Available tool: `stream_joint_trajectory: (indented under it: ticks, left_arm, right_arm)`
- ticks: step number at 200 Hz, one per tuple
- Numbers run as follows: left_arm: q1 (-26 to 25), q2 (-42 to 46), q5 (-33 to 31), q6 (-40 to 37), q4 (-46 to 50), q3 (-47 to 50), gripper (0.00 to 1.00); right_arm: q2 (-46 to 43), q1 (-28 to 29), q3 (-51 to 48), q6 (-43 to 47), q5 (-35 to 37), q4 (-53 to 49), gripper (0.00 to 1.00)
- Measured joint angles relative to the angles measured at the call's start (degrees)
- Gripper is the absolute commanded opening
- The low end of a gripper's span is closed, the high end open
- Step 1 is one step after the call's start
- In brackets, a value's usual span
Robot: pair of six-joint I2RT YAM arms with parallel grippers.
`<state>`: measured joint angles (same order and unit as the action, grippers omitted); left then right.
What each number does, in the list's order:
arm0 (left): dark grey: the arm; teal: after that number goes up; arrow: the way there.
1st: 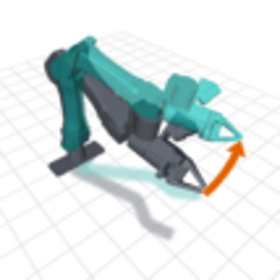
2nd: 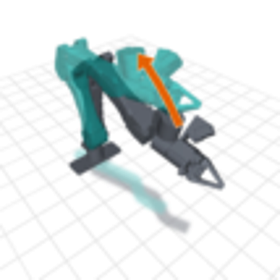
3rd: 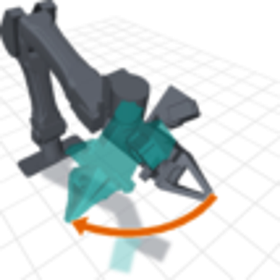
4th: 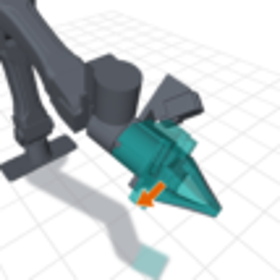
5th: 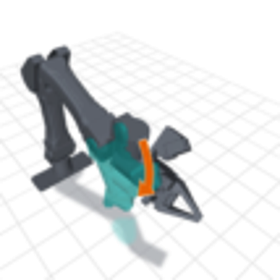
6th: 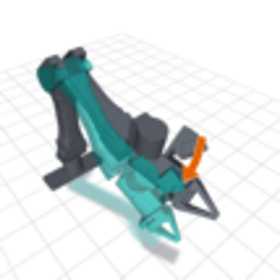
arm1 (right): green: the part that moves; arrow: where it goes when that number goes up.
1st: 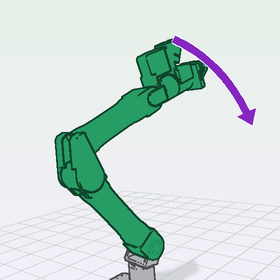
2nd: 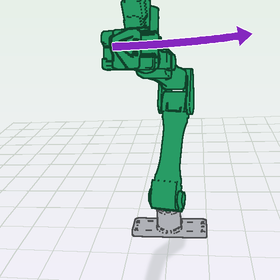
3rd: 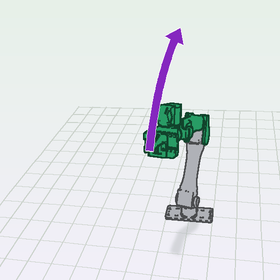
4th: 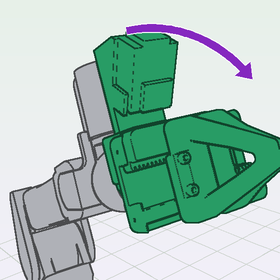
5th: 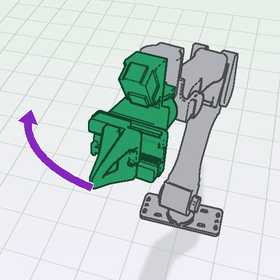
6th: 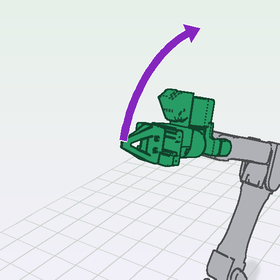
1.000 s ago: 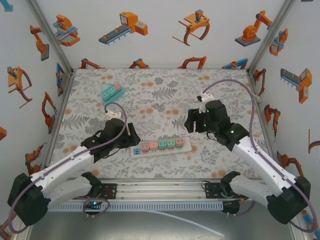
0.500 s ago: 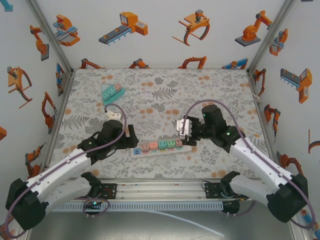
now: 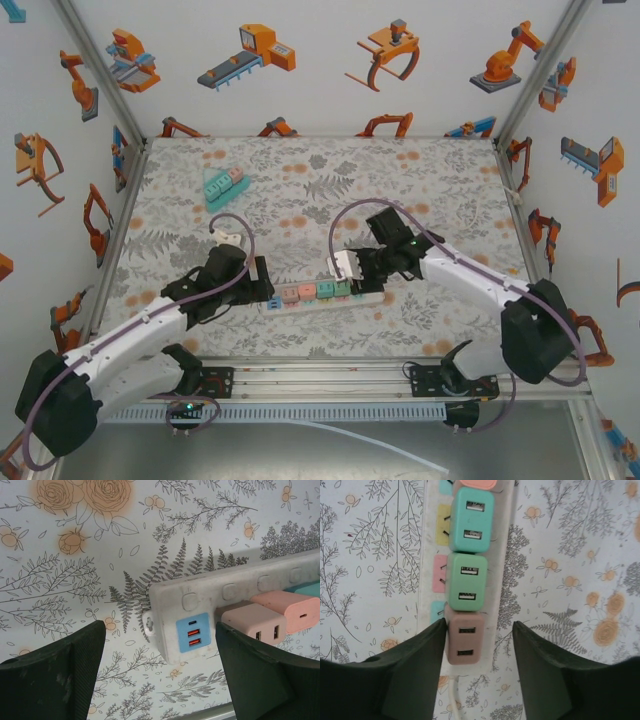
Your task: Pull the plug off the socket
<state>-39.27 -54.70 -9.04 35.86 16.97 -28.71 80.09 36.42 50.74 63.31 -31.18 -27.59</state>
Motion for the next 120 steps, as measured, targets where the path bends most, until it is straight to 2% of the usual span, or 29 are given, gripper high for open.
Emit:
stream_joint_trajectory:
  ticks: [42, 62, 120]
  left_arm:
    - [0.5, -2.1, 2.9, 0.2, -2.4, 1.1, 0.83]
    - [0.5, -4.8, 3.4, 0.2, -3.4, 1.1, 0.73]
    - [0.6, -11.1, 6.8, 1.0, -5.5, 0.1, 0.61]
  right_arm:
    - [2.5, 0.2, 0.0, 0.8, 2.3, -0.7, 0.35]
    - [2.6, 0.2, 0.0, 1.1, 2.3, -0.7, 0.31]
    - [2.6, 0.2, 0.1, 1.0, 2.2, -1.0, 0.28]
